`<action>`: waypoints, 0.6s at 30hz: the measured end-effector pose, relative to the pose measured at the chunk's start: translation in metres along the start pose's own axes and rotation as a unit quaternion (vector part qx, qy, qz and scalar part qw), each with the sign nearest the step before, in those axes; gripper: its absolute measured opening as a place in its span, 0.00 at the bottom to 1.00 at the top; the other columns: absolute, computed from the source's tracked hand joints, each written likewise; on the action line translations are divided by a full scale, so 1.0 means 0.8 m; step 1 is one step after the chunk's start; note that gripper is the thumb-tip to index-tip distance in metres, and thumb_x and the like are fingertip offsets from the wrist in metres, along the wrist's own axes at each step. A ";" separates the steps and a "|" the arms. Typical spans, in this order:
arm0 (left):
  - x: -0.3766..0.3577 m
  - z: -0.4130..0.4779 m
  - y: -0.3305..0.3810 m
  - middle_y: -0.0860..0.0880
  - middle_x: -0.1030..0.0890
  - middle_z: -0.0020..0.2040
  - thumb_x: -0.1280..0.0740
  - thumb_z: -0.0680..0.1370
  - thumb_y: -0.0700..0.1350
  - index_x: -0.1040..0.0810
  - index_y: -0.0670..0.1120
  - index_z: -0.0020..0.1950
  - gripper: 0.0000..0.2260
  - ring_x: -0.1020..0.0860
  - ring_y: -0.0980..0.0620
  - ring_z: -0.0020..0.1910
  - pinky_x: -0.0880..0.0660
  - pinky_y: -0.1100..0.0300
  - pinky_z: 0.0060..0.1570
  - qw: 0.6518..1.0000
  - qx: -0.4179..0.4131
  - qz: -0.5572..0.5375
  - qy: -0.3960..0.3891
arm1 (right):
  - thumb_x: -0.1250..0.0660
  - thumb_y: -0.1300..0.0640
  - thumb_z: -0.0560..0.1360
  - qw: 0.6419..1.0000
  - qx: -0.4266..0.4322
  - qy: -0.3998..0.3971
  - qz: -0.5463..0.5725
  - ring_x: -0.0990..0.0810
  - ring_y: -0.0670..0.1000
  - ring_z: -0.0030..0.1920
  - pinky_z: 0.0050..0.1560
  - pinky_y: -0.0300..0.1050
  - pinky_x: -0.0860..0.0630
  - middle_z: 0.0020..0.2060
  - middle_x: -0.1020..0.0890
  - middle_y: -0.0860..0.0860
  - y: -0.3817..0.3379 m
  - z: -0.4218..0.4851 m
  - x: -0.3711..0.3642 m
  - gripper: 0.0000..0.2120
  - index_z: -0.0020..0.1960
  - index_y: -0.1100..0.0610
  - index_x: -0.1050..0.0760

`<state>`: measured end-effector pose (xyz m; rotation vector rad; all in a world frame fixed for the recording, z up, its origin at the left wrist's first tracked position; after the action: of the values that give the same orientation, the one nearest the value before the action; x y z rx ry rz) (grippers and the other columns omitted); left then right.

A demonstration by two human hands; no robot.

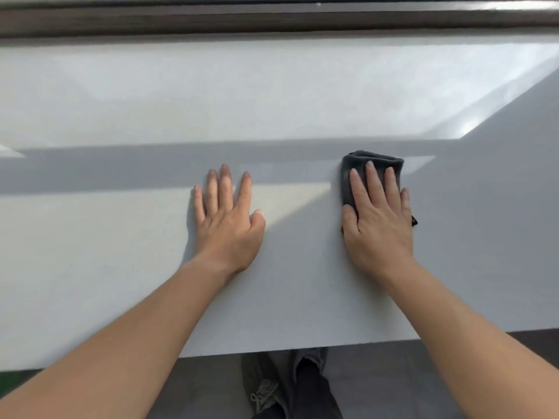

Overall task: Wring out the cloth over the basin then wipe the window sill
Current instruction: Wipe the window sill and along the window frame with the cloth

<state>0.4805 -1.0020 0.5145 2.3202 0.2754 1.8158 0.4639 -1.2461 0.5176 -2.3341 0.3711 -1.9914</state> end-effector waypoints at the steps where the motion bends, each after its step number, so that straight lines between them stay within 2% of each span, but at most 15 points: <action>1: -0.001 0.000 0.001 0.45 0.61 0.81 0.49 0.80 0.53 0.55 0.51 0.81 0.30 0.65 0.48 0.79 0.68 0.45 0.75 1.000 0.002 0.003 -0.002 | 0.52 0.46 0.80 1.000 -0.009 0.013 -0.001 0.61 0.53 0.81 0.79 0.59 0.60 0.82 0.55 0.46 -0.012 -0.014 -0.002 0.30 0.82 0.46 0.53; 2: -0.001 0.000 0.000 0.45 0.61 0.81 0.49 0.80 0.53 0.55 0.51 0.81 0.30 0.65 0.47 0.79 0.67 0.44 0.75 1.000 0.005 0.004 -0.006 | 0.51 0.46 0.80 1.000 0.011 0.019 -0.006 0.60 0.54 0.81 0.79 0.61 0.58 0.82 0.53 0.48 -0.032 -0.036 -0.008 0.31 0.82 0.47 0.52; 5: -0.001 0.000 0.000 0.45 0.62 0.81 0.50 0.81 0.53 0.56 0.51 0.81 0.30 0.66 0.47 0.79 0.68 0.45 0.75 1.000 0.001 0.001 -0.013 | 0.46 0.47 0.79 0.989 0.145 0.009 -0.015 0.53 0.58 0.81 0.78 0.64 0.51 0.81 0.46 0.50 -0.085 -0.121 -0.029 0.31 0.81 0.49 0.45; 8: -0.001 -0.002 -0.002 0.45 0.61 0.81 0.49 0.81 0.53 0.56 0.51 0.81 0.30 0.66 0.48 0.79 0.68 0.45 0.75 1.000 -0.002 -0.005 -0.013 | 0.44 0.47 0.79 0.975 0.221 -0.015 -0.035 0.51 0.56 0.81 0.79 0.62 0.51 0.81 0.43 0.49 -0.071 -0.141 -0.033 0.30 0.80 0.48 0.42; 9: 0.000 -0.002 -0.002 0.45 0.61 0.81 0.49 0.80 0.53 0.55 0.51 0.81 0.30 0.65 0.48 0.79 0.68 0.45 0.75 1.000 -0.003 -0.009 -0.012 | 0.45 0.46 0.79 0.979 0.198 -0.013 -0.038 0.52 0.55 0.81 0.79 0.62 0.52 0.81 0.44 0.48 -0.052 -0.129 -0.030 0.30 0.80 0.47 0.42; 12: 0.001 -0.004 0.000 0.44 0.61 0.81 0.48 0.80 0.52 0.53 0.52 0.81 0.30 0.65 0.48 0.79 0.67 0.45 0.75 1.000 -0.007 -0.018 -0.012 | 0.51 0.45 0.78 1.000 0.015 -0.001 -0.010 0.57 0.53 0.81 0.79 0.59 0.59 0.82 0.50 0.47 0.016 -0.085 -0.009 0.31 0.81 0.47 0.49; 13: 0.003 -0.005 -0.001 0.44 0.60 0.82 0.48 0.80 0.52 0.53 0.53 0.81 0.30 0.65 0.48 0.79 0.67 0.45 0.76 1.000 -0.008 -0.019 -0.009 | 0.53 0.45 0.79 1.000 -0.019 0.000 -0.005 0.59 0.53 0.81 0.79 0.59 0.60 0.82 0.52 0.47 0.019 -0.088 -0.008 0.32 0.82 0.47 0.51; 15: 0.004 -0.007 0.001 0.44 0.60 0.82 0.49 0.80 0.52 0.53 0.55 0.81 0.30 0.64 0.48 0.79 0.67 0.44 0.76 1.000 -0.014 -0.020 -0.010 | 0.51 0.45 0.79 1.000 -0.001 0.009 -0.010 0.59 0.55 0.81 0.79 0.61 0.58 0.82 0.52 0.49 -0.014 -0.120 -0.014 0.32 0.82 0.49 0.52; 18: 0.006 -0.010 0.004 0.44 0.61 0.81 0.48 0.80 0.51 0.53 0.56 0.81 0.30 0.65 0.48 0.79 0.67 0.44 0.75 0.999 -0.012 -0.034 -0.013 | 0.45 0.46 0.79 0.992 0.122 -0.002 -0.016 0.54 0.59 0.81 0.77 0.65 0.49 0.81 0.47 0.51 -0.081 -0.197 -0.040 0.31 0.81 0.50 0.46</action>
<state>0.4741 -1.0039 0.5213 2.2871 0.3231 1.7454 0.3147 -1.1584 0.5256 -2.2061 0.0832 -1.9215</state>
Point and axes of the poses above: each hand's wrist, its own z-axis towards the middle knuckle, its own x-axis out of the back of the hand, y = z × x, the point moved 8 cm from there along z, towards the middle knuckle
